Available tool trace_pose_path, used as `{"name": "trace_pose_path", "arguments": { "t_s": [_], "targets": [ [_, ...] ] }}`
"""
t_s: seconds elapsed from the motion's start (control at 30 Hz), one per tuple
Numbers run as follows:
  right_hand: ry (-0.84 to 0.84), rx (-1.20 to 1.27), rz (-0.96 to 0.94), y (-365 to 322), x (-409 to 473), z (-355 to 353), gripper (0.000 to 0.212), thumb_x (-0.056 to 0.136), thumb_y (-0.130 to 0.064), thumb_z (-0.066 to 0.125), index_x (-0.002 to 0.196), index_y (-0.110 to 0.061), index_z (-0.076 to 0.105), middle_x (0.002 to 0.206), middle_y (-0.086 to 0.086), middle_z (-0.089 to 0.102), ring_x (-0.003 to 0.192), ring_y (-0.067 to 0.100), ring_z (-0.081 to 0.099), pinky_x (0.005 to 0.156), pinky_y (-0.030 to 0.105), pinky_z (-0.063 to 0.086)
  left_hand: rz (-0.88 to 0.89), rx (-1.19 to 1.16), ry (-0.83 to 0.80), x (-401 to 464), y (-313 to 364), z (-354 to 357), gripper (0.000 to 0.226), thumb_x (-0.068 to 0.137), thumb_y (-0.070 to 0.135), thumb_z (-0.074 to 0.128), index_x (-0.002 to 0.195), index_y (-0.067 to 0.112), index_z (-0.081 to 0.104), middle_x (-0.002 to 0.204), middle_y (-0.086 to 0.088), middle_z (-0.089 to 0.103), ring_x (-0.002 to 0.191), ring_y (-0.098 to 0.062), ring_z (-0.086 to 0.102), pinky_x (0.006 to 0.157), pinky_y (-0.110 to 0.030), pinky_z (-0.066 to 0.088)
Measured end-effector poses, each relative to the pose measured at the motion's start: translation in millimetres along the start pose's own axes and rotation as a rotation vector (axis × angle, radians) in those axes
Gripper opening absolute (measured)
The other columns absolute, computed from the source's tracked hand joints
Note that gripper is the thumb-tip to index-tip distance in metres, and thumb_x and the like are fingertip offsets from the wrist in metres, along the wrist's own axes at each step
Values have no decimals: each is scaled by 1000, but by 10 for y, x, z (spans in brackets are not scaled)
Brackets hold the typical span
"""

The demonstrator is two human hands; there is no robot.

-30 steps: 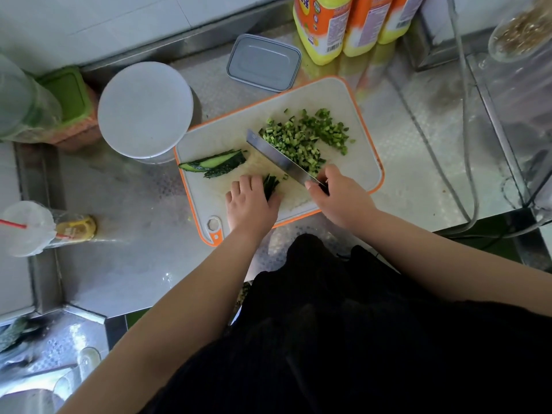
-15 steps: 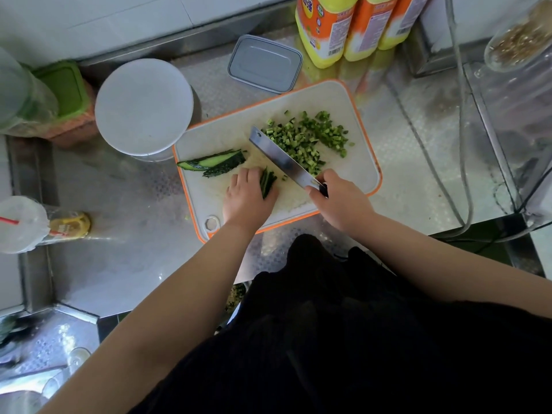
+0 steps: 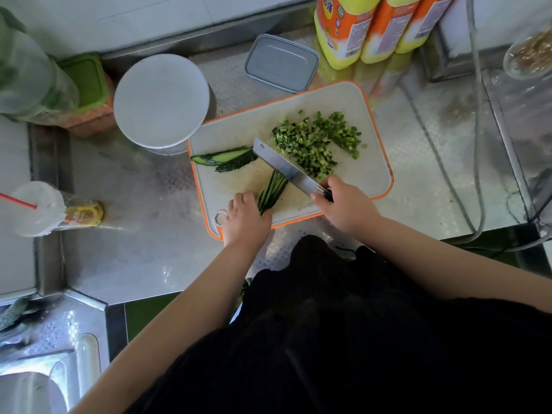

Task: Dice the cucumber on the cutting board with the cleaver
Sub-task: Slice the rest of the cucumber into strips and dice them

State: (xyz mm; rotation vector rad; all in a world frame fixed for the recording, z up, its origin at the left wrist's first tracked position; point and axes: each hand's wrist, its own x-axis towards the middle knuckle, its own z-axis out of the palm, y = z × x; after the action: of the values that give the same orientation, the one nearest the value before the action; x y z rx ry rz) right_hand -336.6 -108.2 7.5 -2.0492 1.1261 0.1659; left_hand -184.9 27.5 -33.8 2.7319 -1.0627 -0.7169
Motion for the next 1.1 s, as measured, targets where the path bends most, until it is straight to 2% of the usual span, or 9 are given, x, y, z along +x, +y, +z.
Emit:
{"name": "trace_pose_path", "arguments": {
  "t_s": [0.13, 0.27, 0.37, 0.47, 0.57, 0.63, 0.77, 0.9, 1.1],
  "targets": [
    [25, -13, 12, -33, -12, -44, 32, 96, -39, 49, 106, -9, 49, 91, 11, 64, 85, 33, 60, 71, 38, 46, 40, 57, 86, -6, -83, 15, 57, 87, 48, 59, 129, 13, 43, 129, -6, 42, 122, -27, 35, 101, -40, 36],
    [26, -47, 11, -31, -20, -47, 30, 96, -39, 47, 104, -10, 47, 86, 8, 60, 84, 33, 60, 65, 34, 41, 27, 140, 53, 25, -118, -9, 56, 89, 56, 53, 123, 13, 43, 120, -7, 52, 114, -28, 46, 94, -39, 41],
    [39, -91, 13, -24, -36, -54, 31, 97, -38, 46, 108, -9, 48, 85, 7, 59, 84, 33, 59, 64, 32, 38, 47, 138, 57, 38, -87, -7, 61, 88, 60, 52, 126, 12, 42, 125, -7, 46, 117, -28, 43, 95, -41, 41],
    [50, -167, -18, -13, -44, -53, 30, 99, -35, 43, 109, -8, 50, 84, 10, 62, 81, 34, 60, 63, 35, 41, 155, -81, 88, 130, 4, 29, 54, 89, 47, 59, 129, 14, 44, 132, -3, 41, 123, -23, 36, 100, -39, 37],
    [40, -262, -64, -3, -41, -32, 26, 101, -31, 37, 100, -8, 49, 66, 1, 49, 69, 31, 55, 56, 33, 32, 233, -218, 116, 283, 132, 54, 42, 89, 32, 63, 123, 11, 50, 126, -5, 46, 120, -23, 41, 98, -37, 39],
    [20, -297, -71, -5, -44, -27, 23, 101, -30, 36, 93, -11, 45, 62, -2, 42, 64, 29, 50, 55, 33, 29, 270, -253, 158, 358, 183, 75, 34, 88, 26, 66, 115, 8, 57, 118, -7, 50, 112, -26, 47, 90, -41, 45],
    [-18, -314, -42, -15, -70, -32, 20, 101, -30, 34, 87, -16, 36, 71, 5, 48, 68, 31, 51, 57, 35, 33, 385, -292, 274, 429, 164, 184, 18, 84, 15, 69, 96, 3, 64, 104, -11, 57, 96, -31, 56, 70, -42, 51],
    [-58, -339, -6, -43, -67, -37, 22, 102, -30, 33, 86, -15, 37, 72, 4, 45, 69, 29, 47, 58, 35, 34, 450, -318, 368, 456, 93, 277, 16, 85, 18, 64, 92, 4, 67, 99, -10, 60, 90, -28, 58, 63, -38, 51],
    [-126, -357, 68, -89, 27, 15, 22, 102, -25, 34, 84, -14, 40, 73, 1, 44, 73, 26, 49, 61, 33, 35, 527, -323, 436, 504, 49, 357, 16, 87, 18, 64, 90, 4, 70, 98, -8, 63, 91, -24, 58, 65, -37, 54]
  ]
}}
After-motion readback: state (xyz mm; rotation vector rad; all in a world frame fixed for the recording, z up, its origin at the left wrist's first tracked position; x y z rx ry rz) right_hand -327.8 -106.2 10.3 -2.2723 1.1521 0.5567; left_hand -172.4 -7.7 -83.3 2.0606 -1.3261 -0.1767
